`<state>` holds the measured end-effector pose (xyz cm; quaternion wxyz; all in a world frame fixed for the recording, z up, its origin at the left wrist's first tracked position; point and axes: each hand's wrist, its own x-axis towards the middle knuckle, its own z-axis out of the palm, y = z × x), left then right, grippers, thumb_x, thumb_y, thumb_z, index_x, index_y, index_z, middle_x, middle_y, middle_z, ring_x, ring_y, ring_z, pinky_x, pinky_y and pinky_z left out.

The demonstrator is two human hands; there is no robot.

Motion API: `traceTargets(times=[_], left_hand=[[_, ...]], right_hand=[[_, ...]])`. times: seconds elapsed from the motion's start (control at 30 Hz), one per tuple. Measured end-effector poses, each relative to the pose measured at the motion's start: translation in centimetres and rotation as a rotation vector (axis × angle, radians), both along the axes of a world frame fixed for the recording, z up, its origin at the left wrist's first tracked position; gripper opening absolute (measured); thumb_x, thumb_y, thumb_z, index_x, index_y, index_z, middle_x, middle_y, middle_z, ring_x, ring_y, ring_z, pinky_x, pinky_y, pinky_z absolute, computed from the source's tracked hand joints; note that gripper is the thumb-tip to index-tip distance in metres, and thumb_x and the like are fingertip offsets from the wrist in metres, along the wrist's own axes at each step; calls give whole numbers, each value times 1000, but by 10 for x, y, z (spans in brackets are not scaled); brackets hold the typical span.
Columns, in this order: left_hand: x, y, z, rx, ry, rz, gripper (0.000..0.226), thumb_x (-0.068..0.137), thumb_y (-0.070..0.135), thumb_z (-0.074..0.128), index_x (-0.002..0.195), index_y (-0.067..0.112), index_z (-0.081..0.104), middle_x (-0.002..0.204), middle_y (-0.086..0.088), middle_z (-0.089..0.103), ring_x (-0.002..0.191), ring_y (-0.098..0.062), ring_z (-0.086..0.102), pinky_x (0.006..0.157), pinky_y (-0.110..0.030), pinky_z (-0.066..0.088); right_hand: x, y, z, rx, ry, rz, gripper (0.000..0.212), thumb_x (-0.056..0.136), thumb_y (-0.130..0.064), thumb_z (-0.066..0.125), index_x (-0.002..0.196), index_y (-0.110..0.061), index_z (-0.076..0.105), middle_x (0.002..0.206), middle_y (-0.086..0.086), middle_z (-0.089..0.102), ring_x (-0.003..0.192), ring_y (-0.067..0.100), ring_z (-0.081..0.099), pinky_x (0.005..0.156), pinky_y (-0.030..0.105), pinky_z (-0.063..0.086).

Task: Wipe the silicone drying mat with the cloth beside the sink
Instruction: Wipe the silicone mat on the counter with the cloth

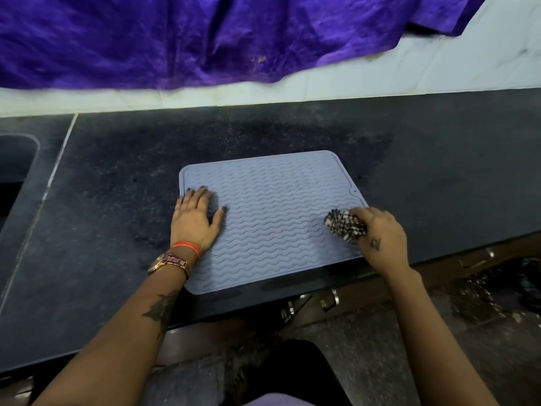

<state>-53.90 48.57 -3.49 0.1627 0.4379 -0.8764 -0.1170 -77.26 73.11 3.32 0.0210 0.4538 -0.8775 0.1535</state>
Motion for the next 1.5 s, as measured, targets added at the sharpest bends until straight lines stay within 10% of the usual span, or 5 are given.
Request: traceTargets(times=[0.43,0.6,1.17,1.5], left_hand=[[-4,-5,-5,14,-148,-86,74,84,62,13,146,22,24,156,-3,19,145,-22,10,118,-37,2],[-7,-4,-1,50,-106,-66,73,84,61,18,143,21,30,154,-3,24,144,-23,12,118,-38,3],[-79,7,-6,45,-129,-31,64,91,59,26,144,21,27,155,-7,20,144,-30,6,117,-47,-2],[-79,8,-6,33,-112,-28,66,90,61,23,142,21,30,154,-8,23,143,-31,9,118,-49,1]], right_hand=[[36,-16,-38,-59,14,174,59,65,-8,38,121,-16,57,104,6,64,91,32,56,66,40,52],[-1,-16,-32,-20,-47,15,63,74,2,53,134,-15,47,119,12,59,111,31,51,86,38,44],[17,-25,-45,-94,-27,61,63,67,2,62,127,-19,56,103,9,63,93,31,55,66,39,49],[-33,-5,-12,-357,-57,-355,64,66,2,56,126,-20,56,107,13,62,100,35,55,77,40,49]])
